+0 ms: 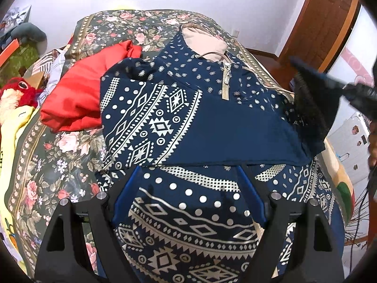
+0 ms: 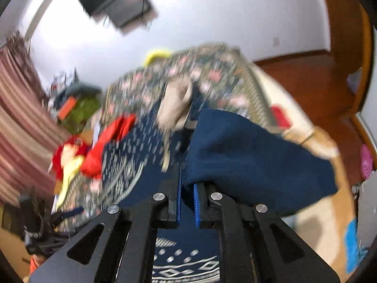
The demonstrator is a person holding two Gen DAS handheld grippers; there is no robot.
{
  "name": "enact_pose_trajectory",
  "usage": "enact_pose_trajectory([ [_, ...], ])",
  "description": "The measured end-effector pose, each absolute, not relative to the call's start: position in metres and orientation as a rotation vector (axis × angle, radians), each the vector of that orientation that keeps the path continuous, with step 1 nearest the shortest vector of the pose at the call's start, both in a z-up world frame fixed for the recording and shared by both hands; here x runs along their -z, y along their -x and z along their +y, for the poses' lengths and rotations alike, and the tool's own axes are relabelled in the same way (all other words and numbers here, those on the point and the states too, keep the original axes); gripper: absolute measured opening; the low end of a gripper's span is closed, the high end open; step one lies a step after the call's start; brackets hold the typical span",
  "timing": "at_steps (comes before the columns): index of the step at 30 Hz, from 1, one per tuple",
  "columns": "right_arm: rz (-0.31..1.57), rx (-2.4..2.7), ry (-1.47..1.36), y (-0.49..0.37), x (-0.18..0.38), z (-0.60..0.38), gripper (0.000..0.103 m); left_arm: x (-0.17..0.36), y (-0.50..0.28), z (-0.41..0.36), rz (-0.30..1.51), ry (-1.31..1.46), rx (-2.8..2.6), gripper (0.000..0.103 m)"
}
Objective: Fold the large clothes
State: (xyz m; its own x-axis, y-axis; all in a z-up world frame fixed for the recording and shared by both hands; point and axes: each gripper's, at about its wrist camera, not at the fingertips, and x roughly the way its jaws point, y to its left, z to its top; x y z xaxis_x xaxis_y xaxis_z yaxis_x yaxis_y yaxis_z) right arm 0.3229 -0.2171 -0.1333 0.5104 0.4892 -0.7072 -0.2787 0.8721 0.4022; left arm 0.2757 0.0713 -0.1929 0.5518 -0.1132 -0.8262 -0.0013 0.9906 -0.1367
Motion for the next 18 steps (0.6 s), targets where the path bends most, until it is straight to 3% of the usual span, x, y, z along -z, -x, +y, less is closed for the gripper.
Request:
enact_pose_trajectory([
  [9,1.215,-0.431,-0.276,-0.316,0.210,-0.189,0.013,0.198,-0.264,0.085,0.994,0.152,0.057,0.081],
  [12,1.246,-0.455,-0.273,-0.307,0.206,-0.186,0.030,0.201,-0.263,0.086,0.998,0.153,0.056,0.081],
  [14,1.259,-0.485,-0.276,-0.304,0.199,-0.186,0.046,0.203,-0.264,0.085,1.001,0.155,0.058,0.081],
  [18,1.206,-0.490,-0.256,-0.296,0.182,-0.200,0.049,0.205,-0.266,0.081,1.005,0.161,0.068,0.081],
])
